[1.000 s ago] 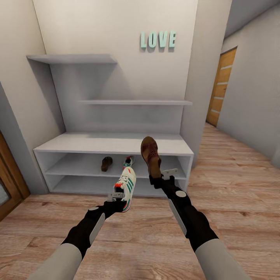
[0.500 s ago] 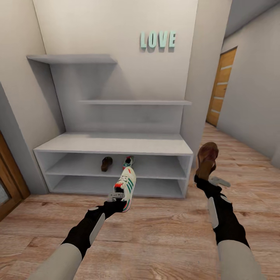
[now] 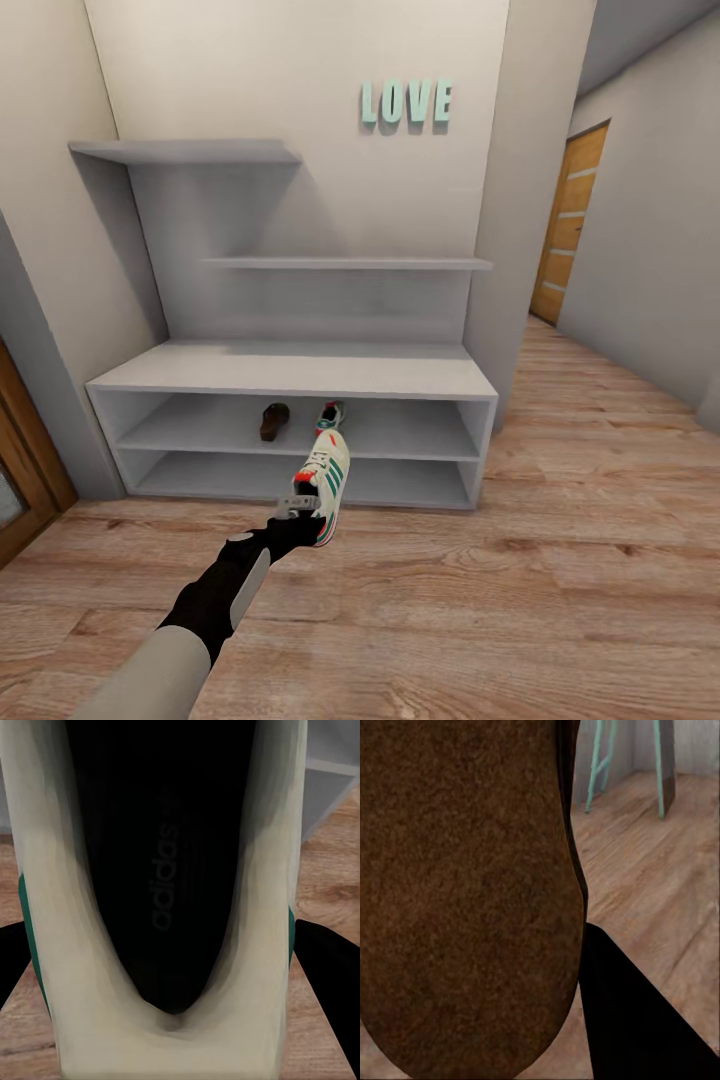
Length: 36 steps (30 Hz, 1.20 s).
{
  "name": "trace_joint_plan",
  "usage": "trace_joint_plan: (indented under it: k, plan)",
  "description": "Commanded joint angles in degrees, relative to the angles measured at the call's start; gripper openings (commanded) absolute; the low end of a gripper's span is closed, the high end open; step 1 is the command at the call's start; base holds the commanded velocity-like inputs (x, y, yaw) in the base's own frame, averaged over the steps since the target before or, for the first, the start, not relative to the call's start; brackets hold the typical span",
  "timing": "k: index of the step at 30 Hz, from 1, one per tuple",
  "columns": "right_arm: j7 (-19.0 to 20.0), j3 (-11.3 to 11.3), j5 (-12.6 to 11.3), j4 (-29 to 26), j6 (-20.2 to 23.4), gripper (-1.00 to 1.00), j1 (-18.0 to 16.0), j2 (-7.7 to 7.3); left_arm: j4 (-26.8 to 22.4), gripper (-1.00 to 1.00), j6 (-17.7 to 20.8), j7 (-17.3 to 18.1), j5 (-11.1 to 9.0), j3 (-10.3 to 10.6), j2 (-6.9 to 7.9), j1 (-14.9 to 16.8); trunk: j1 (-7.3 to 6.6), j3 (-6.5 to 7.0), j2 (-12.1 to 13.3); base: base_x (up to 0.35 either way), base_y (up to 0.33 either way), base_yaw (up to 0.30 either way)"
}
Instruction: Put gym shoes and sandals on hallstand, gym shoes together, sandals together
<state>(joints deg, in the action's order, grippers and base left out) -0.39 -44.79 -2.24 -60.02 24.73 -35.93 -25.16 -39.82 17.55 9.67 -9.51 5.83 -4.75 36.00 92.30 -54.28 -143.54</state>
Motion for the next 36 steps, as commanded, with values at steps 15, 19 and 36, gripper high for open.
trace_joint_plan:
  k: [15,19,36]
  plan:
    - [-0.1,-5.2,-0.5,16.0,2.6,-1.00,0.0,-15.62,0.0,-1.00,0.4,0.0,-0.6,0.1,0.00,0.0,-0.01,-0.06,0.0,0.000,0.000,0.000]
    - [-0.1,-5.1,-0.5,16.1,2.6,-1.00,0.0,-15.67,0.0,-1.00,0.4,0.0,-0.7,0.1,0.00,0.0,-0.01,-0.06,0.0,0.000,0.000,0.000]
    - [-0.1,-5.1,-0.4,16.2,2.5,-1.00,0.0,-15.35,-1.5,-1.00,18.3,-17.7,-0.7,0.1,-3.66,1.4,-0.01,-0.06,0.0,0.000,0.000,0.000]
